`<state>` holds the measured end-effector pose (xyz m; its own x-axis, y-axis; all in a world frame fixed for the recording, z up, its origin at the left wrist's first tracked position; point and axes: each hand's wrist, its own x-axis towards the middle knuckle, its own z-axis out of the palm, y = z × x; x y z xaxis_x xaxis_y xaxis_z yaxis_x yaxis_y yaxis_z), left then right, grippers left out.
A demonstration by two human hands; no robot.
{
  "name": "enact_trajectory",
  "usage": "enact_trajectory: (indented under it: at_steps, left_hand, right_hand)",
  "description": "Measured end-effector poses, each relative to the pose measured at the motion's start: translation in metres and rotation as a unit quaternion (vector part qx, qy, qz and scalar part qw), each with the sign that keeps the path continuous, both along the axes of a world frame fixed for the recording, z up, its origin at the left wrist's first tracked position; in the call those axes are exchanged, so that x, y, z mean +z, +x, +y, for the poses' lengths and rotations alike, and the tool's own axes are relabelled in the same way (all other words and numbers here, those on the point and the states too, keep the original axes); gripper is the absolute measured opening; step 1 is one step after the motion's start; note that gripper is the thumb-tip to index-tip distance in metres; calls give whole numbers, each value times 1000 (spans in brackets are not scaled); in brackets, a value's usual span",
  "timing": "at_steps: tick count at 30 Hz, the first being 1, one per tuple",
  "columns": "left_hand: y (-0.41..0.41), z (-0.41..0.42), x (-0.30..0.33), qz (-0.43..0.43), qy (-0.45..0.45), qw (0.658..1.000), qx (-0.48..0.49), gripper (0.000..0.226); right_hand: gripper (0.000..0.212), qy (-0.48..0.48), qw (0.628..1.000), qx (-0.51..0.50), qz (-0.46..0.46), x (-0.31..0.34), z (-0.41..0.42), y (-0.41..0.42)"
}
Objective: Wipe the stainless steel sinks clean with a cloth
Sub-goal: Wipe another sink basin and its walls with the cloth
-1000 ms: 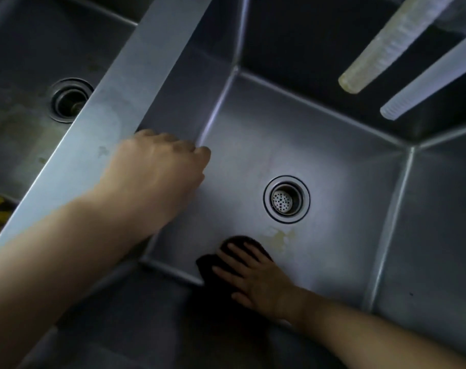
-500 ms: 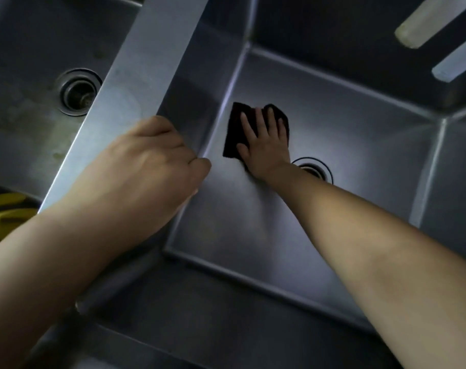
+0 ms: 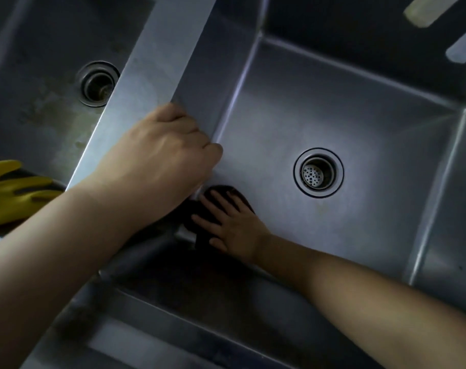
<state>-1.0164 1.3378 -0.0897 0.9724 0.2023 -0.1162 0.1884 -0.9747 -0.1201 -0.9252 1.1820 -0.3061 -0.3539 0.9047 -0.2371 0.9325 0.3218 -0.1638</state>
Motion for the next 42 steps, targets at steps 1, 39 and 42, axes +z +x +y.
enact_trajectory:
  at_steps: [1,39,42]
  left_hand:
    - [0,-1,1,6,3,1000,-5,9]
    - [54,-29,-80,99,-103,983,113,25]
    - [56,-32,-80,97,-123,981,115,24]
  right_hand:
    - [57,1,1000,22,7,1,-10,4]
    - [71,-23,887,-456,-73,14,-66,216]
    - [72,-26,885,-460,-58,18,-108,177]
